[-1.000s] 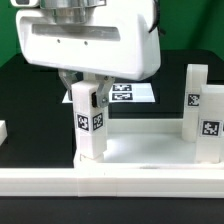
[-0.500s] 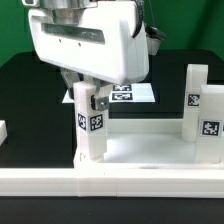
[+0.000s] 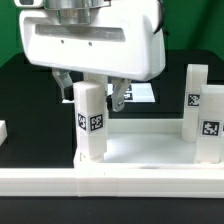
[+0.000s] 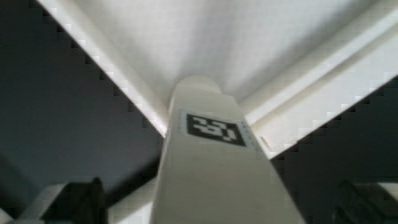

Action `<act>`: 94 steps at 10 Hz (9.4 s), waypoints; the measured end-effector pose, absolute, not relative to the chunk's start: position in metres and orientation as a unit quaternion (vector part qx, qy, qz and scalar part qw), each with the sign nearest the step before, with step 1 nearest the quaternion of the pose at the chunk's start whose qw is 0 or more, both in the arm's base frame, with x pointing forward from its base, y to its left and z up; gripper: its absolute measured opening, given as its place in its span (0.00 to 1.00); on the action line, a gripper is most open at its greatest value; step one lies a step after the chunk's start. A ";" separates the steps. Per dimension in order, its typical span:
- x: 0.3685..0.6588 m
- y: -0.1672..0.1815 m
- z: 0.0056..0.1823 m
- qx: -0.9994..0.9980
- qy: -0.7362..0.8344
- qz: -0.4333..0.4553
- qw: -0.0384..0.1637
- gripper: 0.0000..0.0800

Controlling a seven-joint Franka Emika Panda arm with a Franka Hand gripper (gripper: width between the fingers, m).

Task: Assemble desk

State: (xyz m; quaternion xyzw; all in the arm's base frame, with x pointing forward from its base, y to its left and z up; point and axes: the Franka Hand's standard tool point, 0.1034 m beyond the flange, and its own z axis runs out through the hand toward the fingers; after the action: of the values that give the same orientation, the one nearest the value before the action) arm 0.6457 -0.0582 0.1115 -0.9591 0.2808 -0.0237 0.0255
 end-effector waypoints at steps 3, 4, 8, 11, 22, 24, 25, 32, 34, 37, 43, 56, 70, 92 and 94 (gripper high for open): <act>0.646 -0.058 0.112 -0.993 0.117 -0.027 0.018 0.81; 0.645 -0.059 0.112 -0.997 0.072 -0.028 0.016 0.81; 0.644 -0.060 0.111 -0.993 -0.117 -0.029 0.010 0.81; 0.644 -0.061 0.111 -0.988 -0.153 -0.029 0.008 0.64; 0.643 -0.064 0.109 -0.970 0.240 -0.023 0.024 0.36; 0.644 -0.064 0.109 -0.934 0.355 -0.020 0.026 0.36; 0.644 -0.064 0.109 -0.907 0.420 -0.018 0.027 0.36; 0.644 -0.064 0.109 -0.849 0.528 -0.015 0.028 0.45; 0.643 -0.063 0.108 -0.871 0.490 -0.015 0.027 0.78; 0.643 -0.064 0.108 -0.935 0.353 -0.019 0.023 0.81; 0.643 -0.055 0.107 -0.999 0.037 -0.024 0.013 0.81; 0.644 -0.062 0.105 -0.993 0.112 -0.030 0.014 0.36; 0.645 -0.060 0.103 -0.925 0.378 -0.024 0.016 0.77; 0.645 -0.062 0.100 -0.920 0.390 -0.020 0.039 0.36; 0.644 -0.060 0.100 -0.858 0.511 -0.013 0.045 0.36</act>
Offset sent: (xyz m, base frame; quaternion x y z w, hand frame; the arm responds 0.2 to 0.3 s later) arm -0.0012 0.0051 -0.0008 0.0116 -0.0071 -0.2072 0.9782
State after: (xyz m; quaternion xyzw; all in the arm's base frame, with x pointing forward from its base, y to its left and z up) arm 0.6445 -0.0603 0.0996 -0.8582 0.5112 -0.0129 0.0455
